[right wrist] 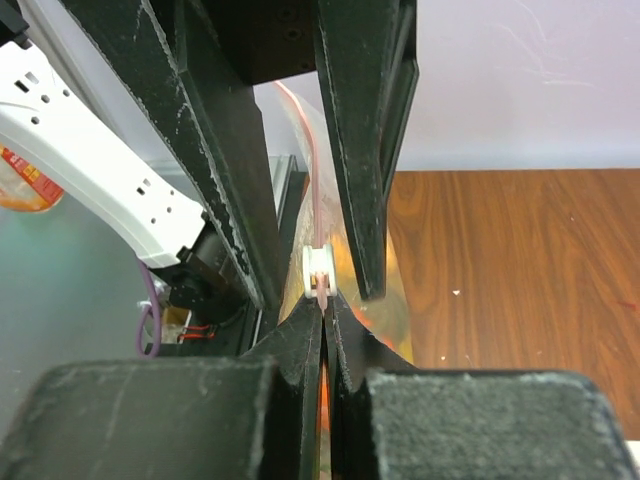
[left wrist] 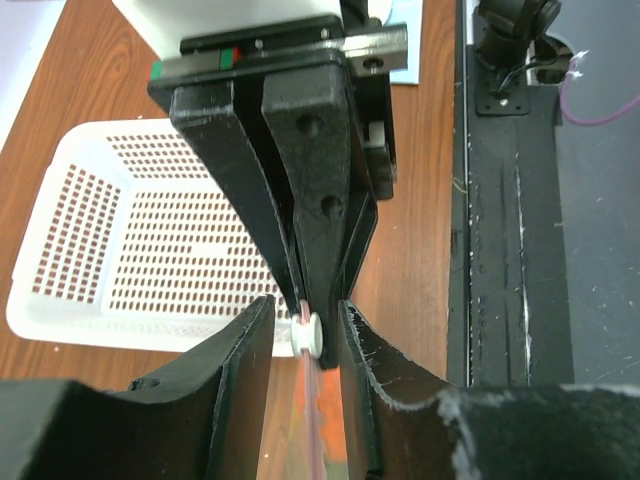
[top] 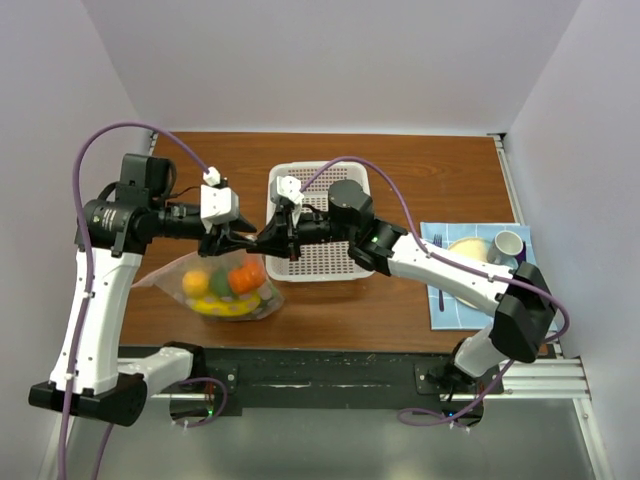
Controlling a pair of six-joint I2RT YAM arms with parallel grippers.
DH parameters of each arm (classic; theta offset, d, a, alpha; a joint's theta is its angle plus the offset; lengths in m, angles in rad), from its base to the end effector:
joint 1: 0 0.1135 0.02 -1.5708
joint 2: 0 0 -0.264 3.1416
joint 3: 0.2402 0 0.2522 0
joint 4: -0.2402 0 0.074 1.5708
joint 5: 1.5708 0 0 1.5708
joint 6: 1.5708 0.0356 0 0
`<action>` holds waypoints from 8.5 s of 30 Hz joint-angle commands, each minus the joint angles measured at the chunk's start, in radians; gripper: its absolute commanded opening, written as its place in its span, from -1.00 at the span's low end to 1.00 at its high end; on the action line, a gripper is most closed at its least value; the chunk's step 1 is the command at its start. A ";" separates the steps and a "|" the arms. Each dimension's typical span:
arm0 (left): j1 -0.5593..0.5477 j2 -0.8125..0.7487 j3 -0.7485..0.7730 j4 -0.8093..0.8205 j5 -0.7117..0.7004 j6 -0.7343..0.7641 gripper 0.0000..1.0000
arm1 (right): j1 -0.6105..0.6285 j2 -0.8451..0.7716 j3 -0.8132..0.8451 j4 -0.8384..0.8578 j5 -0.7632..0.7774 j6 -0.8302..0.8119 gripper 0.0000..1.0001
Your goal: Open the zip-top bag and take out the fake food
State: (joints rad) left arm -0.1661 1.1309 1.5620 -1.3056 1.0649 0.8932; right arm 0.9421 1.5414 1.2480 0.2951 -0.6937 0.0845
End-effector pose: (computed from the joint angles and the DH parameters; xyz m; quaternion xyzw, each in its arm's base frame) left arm 0.1562 -0.0578 0.4392 0.5586 0.6114 -0.3415 0.4444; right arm 0.1965 0.3090 0.3641 -0.4950 0.5043 0.5360 0.4619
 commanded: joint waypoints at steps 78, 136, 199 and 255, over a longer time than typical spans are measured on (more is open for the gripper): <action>0.807 0.302 -0.042 0.426 -0.342 -0.232 -0.32 | -0.003 0.077 0.117 -0.068 0.379 0.061 -0.07; 0.798 0.587 -0.764 1.605 -0.715 -1.188 -0.04 | 0.000 -0.104 -0.134 -0.171 0.467 -0.014 0.27; 0.485 0.233 -0.329 -0.006 -0.036 0.059 0.67 | 0.000 -0.409 -0.587 -0.565 1.120 0.373 -1.00; 0.619 0.618 -0.427 0.896 -0.701 -0.373 -0.17 | 0.127 0.447 0.155 -0.300 0.888 0.044 0.81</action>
State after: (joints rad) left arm 0.4679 1.7615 1.1393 -0.4519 0.4061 0.4961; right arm 1.0733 1.9625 1.3457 -0.0334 0.1654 0.1669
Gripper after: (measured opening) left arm 0.554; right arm 0.858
